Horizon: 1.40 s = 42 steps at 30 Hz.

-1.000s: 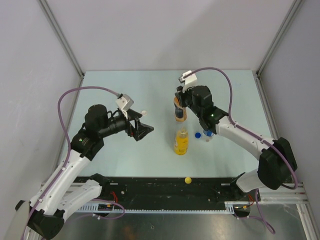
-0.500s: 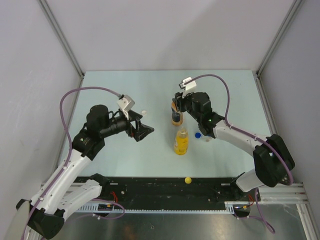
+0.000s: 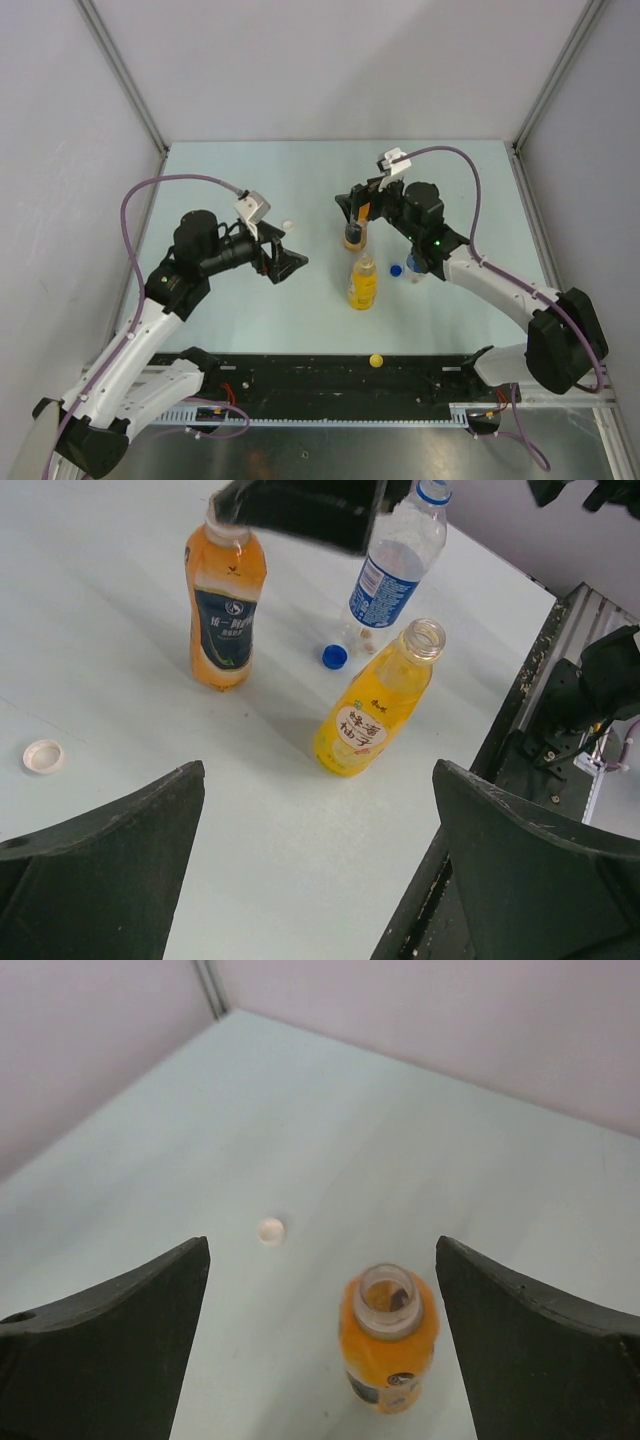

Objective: Unscrew the bottle caps

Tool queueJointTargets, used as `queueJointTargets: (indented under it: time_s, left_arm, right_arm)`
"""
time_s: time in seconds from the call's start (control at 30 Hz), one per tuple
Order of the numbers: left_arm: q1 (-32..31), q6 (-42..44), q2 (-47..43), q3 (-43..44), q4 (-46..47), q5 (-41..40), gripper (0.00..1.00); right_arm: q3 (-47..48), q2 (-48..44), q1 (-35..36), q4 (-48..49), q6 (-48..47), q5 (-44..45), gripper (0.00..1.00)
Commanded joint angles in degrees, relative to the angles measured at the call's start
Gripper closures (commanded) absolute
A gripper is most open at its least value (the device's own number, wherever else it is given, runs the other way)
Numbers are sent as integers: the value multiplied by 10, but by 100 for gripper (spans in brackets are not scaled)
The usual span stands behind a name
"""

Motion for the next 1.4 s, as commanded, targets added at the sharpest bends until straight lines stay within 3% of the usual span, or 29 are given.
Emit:
queueJointTargets:
  time_s: [0.0,0.6,0.83,1.1,1.37]
  left_arm:
    - [2,12,-9,-8,17,-1,0]
    - [2,-30,80,14,17,-17,1]
    - [3,-70,88,14,15,-148,0]
    - [3,-94,63,10,9,-311,1]
    - [3,-78,36,14,6,-396,0]
  right_arm:
    - [3,-40,-10,49,40,-60,1]
    - [2,-91,-57,20,121,-101,1]
    - [3,-121,-106,-31,147,-59,1]
    - [3,-164,-210,-97,169,-37,1]
    - [3,-210,-293,-151,167,-14,1]
